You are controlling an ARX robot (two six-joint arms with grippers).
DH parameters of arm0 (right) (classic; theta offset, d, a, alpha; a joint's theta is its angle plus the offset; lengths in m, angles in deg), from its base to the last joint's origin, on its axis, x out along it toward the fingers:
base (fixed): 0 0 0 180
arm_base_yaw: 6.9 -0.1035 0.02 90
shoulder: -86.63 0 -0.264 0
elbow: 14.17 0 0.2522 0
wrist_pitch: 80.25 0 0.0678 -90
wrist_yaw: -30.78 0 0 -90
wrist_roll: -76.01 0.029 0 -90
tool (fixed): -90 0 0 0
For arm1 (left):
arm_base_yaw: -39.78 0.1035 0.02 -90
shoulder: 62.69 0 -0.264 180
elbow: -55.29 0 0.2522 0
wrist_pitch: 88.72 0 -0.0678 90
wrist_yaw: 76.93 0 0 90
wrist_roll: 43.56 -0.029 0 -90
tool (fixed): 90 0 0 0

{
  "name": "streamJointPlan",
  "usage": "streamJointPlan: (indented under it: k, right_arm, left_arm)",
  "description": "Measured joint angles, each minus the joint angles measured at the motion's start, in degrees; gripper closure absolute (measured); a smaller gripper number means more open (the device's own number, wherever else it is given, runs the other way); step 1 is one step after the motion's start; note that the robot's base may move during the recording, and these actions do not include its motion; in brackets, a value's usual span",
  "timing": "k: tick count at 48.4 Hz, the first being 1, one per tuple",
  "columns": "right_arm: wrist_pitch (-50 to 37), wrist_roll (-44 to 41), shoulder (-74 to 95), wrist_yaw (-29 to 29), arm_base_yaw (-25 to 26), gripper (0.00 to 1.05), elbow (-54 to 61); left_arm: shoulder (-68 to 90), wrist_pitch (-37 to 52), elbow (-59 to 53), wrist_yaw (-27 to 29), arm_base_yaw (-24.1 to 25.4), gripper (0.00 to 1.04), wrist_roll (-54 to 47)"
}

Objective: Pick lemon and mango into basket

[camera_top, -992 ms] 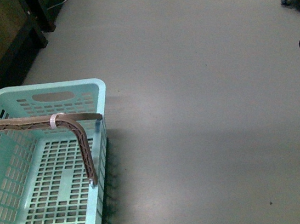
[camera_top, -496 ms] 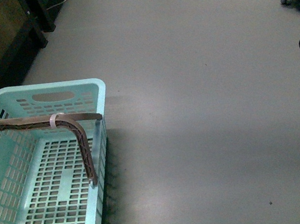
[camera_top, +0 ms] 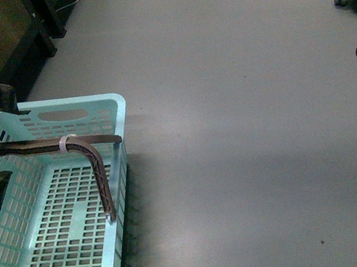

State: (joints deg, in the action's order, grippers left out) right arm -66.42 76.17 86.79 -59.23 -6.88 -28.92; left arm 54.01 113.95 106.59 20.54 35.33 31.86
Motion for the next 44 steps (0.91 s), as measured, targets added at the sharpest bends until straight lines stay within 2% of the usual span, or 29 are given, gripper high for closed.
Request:
streamJointPlan:
  k: [6, 23, 29, 44]
  right_arm:
    - [0.0, 0.0, 0.0, 0.0, 0.0, 0.09, 0.0]
    - [0.0, 0.0, 0.0, 0.0, 0.0, 0.09, 0.0]
    - [0.0, 0.0, 0.0, 0.0, 0.0, 0.09, 0.0]
    - [0.0, 0.0, 0.0, 0.0, 0.0, 0.09, 0.0]
  left_arm:
    - [3.3, 0.0, 3.5, 0.0, 0.0, 0.09, 0.5]
    - [6.2, -2.8, 6.7, 1.6, -0.7, 0.81, 2.0]
    - [4.5, -4.6, 6.5, 0.7, -0.7, 0.99, 6.9]
    - [-16.1, -12.2, -3.3, 0.3, -4.2, 1.00, 7.4]
